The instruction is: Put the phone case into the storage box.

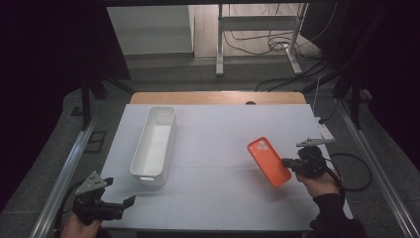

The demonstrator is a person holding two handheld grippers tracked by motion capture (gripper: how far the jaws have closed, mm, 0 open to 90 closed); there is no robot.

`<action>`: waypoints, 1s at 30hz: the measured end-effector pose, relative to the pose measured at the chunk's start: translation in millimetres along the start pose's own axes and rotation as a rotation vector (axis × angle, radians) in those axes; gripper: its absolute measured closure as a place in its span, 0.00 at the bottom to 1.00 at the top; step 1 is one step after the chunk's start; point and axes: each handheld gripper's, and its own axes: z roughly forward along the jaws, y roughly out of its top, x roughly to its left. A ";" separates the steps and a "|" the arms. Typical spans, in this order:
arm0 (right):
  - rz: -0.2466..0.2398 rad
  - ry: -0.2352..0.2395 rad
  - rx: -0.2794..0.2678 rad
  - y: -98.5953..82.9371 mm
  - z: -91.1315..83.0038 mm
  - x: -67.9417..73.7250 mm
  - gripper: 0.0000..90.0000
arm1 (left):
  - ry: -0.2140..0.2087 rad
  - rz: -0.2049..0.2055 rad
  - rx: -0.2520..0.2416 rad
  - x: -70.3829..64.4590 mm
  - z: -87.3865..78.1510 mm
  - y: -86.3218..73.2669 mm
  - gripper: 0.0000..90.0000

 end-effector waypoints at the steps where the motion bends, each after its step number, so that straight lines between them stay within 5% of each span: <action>1: -0.005 0.004 0.000 0.4 -0.3 0.9 0.99 | -0.002 -0.003 0.002 0.3 0.2 0.2 0.00; 6: -0.013 0.007 -0.010 2.3 -0.9 5.5 0.99 | -0.018 -0.025 0.005 2.5 0.8 1.0 0.00; 21: -0.025 0.020 -0.051 8.4 -5.9 12.6 0.99 | -0.158 -0.083 -0.070 2.3 5.2 20.2 0.00; 30: -0.025 0.026 -0.074 11.0 -7.0 16.4 0.99 | -0.187 -0.083 -0.093 2.3 9.3 33.1 0.00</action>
